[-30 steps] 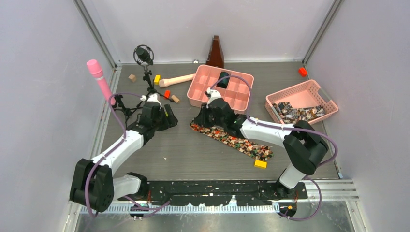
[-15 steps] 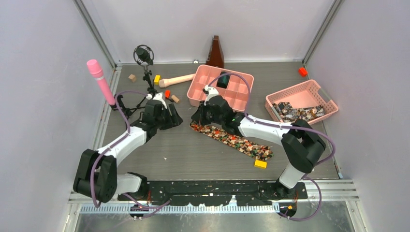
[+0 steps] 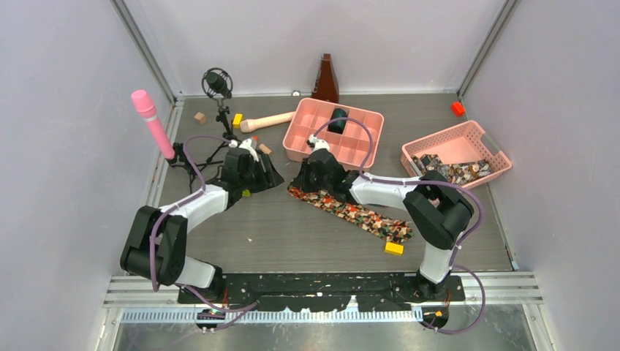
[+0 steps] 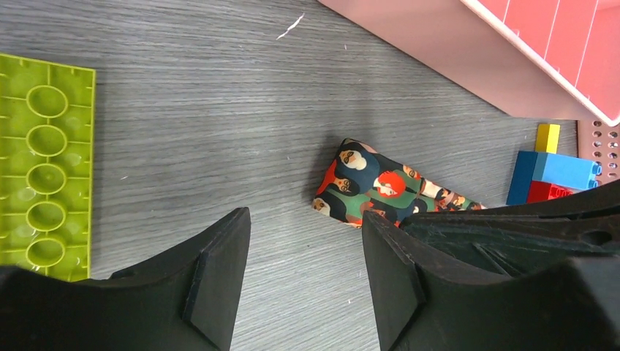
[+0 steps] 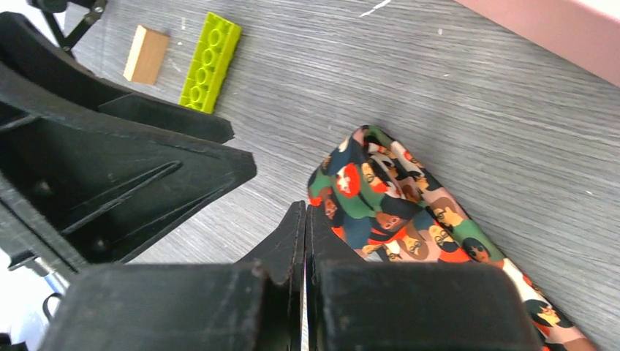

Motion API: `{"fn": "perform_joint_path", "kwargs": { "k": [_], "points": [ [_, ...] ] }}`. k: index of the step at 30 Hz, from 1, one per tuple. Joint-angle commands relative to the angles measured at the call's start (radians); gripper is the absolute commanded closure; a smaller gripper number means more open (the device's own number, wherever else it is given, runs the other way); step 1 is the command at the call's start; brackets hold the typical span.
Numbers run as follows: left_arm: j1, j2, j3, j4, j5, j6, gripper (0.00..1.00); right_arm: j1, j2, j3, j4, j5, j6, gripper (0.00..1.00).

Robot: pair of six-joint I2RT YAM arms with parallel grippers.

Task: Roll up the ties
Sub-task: Roll the tie at the center of the board.

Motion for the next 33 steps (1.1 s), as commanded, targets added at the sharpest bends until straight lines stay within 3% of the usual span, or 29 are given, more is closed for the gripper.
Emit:
{"fn": "perform_joint_path", "kwargs": {
  "k": [1, 17, 33],
  "points": [
    [0.002, 0.018, 0.036, 0.072, 0.036, -0.017, 0.41, -0.009, 0.01, 0.032, -0.008, 0.068, 0.029, 1.0],
    [-0.005, 0.087, 0.054, 0.113, 0.115, 0.001, 0.42, -0.008, 0.028, 0.008, -0.081, 0.142, 0.037, 1.0],
    [-0.06, 0.183, 0.082, 0.175, 0.24, 0.047, 0.35, -0.009, -0.028, -0.053, -0.148, 0.162, 0.076, 1.0]
  ]
}}
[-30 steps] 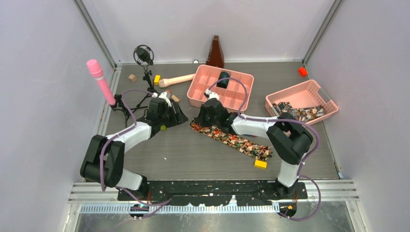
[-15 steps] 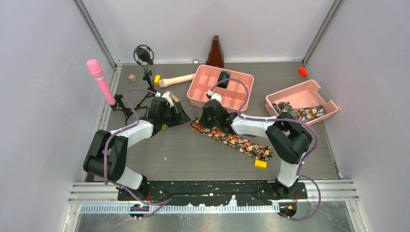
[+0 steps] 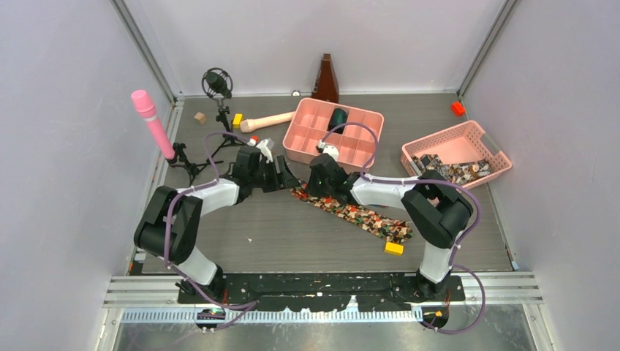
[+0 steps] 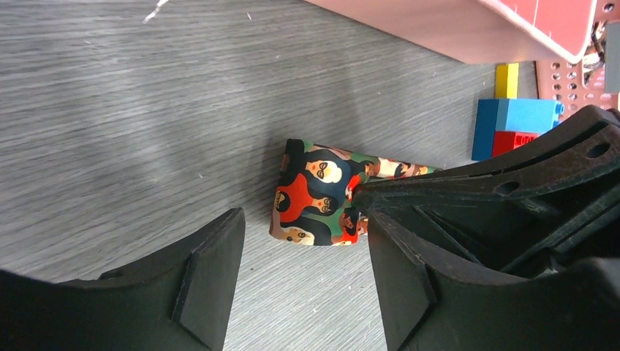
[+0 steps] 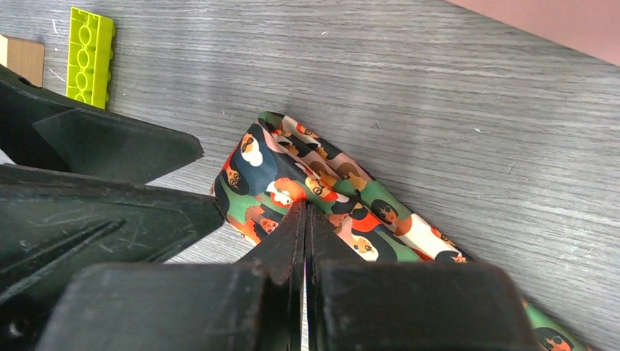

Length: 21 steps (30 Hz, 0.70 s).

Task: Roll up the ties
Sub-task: Roll the tie at the center of the board.

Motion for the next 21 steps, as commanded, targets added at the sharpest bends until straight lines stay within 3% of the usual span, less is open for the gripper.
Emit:
{"fn": "perform_joint_path", "kwargs": {
  "k": [1, 21],
  "points": [
    [-0.013, 0.024, 0.034, 0.06, 0.064, 0.042, 0.35, -0.001, -0.046, -0.027, -0.025, 0.024, 0.022, 1.0],
    [-0.015, 0.124, 0.043, 0.177, 0.14, 0.042, 0.35, 0.0, -0.057, -0.053, -0.019, -0.01, 0.045, 1.0]
  ]
}}
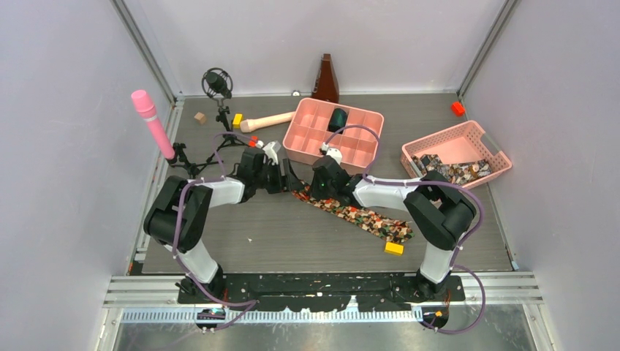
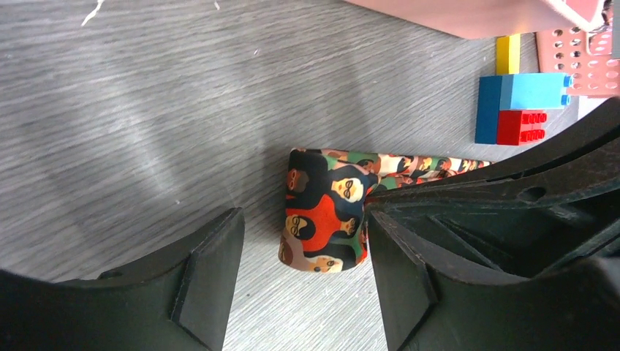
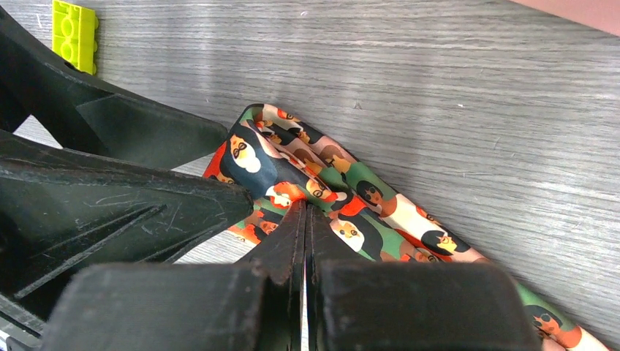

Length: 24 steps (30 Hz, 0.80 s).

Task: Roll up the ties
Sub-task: Roll the tie at the center of the board.

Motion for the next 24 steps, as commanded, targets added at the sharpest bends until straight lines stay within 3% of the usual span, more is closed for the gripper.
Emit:
{"fn": "perform_joint_path", "kwargs": {
  "k": [1, 16, 24],
  "points": [
    [-0.003, 0.02, 0.037, 0.097, 0.059, -0.003, 0.35, 0.002, -0.035, -0.014, -0.013, -0.012, 0.017, 1.0],
    [-0.009, 0.078, 0.019, 0.139, 0.174, -0.01, 0.54, 0.001, -0.042, -0.017, -0.013, -0.006, 0.014, 1.0],
    [-0.012, 0.074, 0.043, 0.1, 0.163, -0.011, 0.74, 0.0, -0.069, -0.017, -0.021, -0.004, 0.007, 0.99]
  ]
}}
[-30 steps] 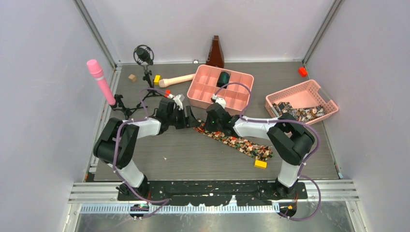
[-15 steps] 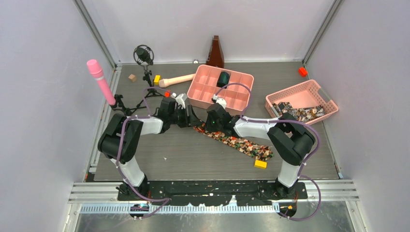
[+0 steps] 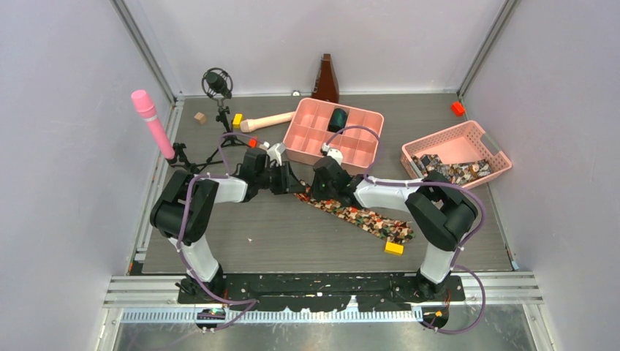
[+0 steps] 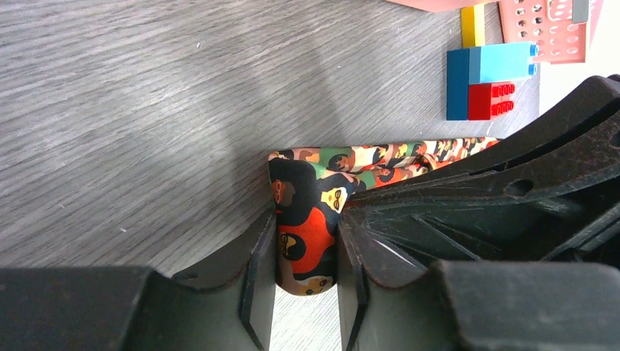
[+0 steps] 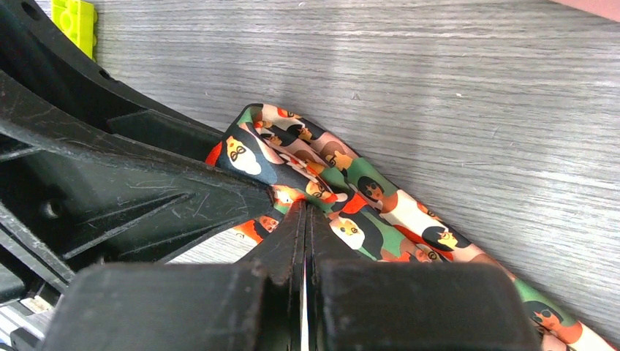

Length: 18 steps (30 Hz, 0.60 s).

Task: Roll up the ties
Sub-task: Roll the tie at the center of the board.

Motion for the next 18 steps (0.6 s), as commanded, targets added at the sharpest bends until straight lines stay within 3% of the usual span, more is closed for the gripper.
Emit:
{"fn": "perform_joint_path", "kwargs": {
  "k": [1, 7, 18],
  "points": [
    [-0.008, -0.008, 0.033, 0.005, 0.015, -0.004, 0.75, 0.0, -0.066, -0.007, -0.019, 0.001, -0.008, 0.97],
    [-0.013, -0.052, 0.049, -0.048, -0.07, -0.001, 0.8, -0.004, -0.156, -0.021, -0.043, 0.004, -0.027, 0.85],
    [-0.088, -0.174, 0.092, -0.219, -0.364, 0.076, 0.85, -0.018, -0.238, -0.089, -0.109, 0.072, -0.031, 0.87]
  ]
}}
